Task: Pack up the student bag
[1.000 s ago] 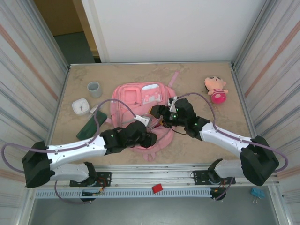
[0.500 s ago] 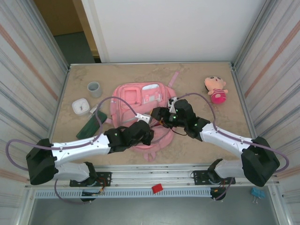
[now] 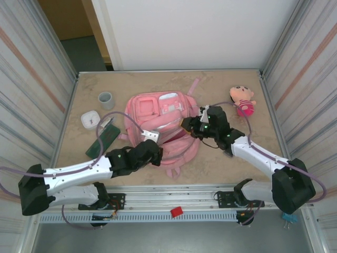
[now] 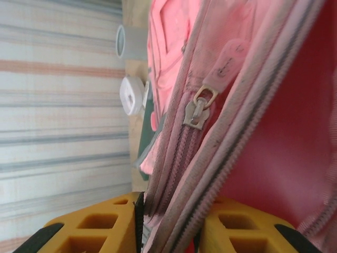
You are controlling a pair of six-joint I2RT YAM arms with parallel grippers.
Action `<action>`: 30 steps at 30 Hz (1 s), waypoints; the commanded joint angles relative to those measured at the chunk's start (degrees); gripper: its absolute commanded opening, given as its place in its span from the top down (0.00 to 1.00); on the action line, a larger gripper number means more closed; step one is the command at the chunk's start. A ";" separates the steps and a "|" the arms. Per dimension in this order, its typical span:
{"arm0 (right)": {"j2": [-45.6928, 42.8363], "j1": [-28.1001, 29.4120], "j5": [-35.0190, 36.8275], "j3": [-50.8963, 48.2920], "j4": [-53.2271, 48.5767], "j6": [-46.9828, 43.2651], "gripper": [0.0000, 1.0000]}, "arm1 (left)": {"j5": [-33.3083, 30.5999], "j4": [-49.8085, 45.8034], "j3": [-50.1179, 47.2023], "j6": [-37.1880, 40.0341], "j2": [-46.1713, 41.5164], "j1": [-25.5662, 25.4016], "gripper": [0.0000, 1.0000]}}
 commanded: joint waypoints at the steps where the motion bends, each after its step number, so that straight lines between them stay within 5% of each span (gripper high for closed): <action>1: -2.17 -2.73 -0.93 0.88 1.12 -1.97 0.62 | -3.52 -1.09 -2.08 1.12 -2.97 0.65 1.00; 4: -2.97 -1.12 -0.55 0.38 1.59 -0.27 0.36 | -1.42 4.41 -2.85 4.26 -3.76 1.17 1.00; 6: -3.44 1.45 0.87 -1.37 4.47 2.97 0.28 | -0.35 8.27 -2.90 5.86 -3.83 1.35 1.00; 13: -1.57 10.98 10.38 -3.39 9.11 7.90 0.27 | 2.38 14.21 -2.44 7.72 -3.07 1.40 1.00; 22: 0.74 10.62 11.81 -1.82 5.98 5.13 0.75 | -1.40 11.39 -3.55 7.15 -4.81 1.43 1.00; 30: -7.61 0.56 6.82 -0.84 -5.94 -1.98 0.81 | -2.40 11.30 -8.91 9.27 -6.71 3.33 1.00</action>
